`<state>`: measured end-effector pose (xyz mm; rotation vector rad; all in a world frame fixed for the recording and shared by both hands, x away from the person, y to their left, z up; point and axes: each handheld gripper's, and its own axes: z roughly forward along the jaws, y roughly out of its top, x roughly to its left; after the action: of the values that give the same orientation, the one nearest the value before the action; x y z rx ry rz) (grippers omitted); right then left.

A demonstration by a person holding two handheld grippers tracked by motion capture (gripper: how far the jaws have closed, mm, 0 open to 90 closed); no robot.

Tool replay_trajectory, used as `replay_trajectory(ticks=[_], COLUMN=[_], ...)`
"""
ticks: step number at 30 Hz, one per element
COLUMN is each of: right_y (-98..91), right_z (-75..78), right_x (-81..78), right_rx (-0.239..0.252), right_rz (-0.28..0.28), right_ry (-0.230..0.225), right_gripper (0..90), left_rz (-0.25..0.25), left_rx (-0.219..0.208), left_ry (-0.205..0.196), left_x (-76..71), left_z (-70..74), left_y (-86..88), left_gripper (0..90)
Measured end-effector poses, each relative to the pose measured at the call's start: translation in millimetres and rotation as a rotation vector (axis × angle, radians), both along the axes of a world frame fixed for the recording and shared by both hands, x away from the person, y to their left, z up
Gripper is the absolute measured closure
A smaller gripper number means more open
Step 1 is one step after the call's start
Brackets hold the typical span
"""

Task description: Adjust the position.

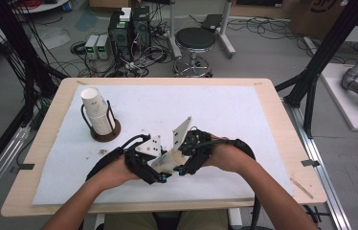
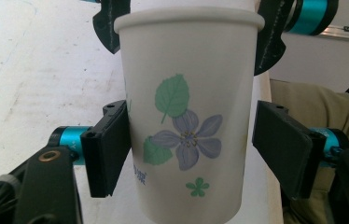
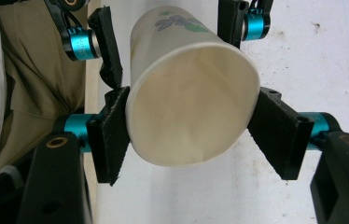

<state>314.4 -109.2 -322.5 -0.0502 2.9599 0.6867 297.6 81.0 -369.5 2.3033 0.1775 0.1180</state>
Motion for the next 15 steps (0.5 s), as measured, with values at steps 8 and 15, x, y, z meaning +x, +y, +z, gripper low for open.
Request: replay_trajectory(ticks=[8,15], right_y=[2.9,5.7], right_z=[-2.3,-3.8], right_x=[-1.7,-2.3], right_rx=[-0.022,-0.043], right_rz=[0.004,0.007], right_ry=[0.01,0.012], right_gripper=[32.7,33.7], left_rz=[-0.005,-0.007], left_rx=[0.011,0.021], left_ry=[0.017,0.034], left_x=[1.1,2.3], left_z=[-1.3,-4.5], left_y=[-3.2,-5.1], left_gripper=[35.4,36.8])
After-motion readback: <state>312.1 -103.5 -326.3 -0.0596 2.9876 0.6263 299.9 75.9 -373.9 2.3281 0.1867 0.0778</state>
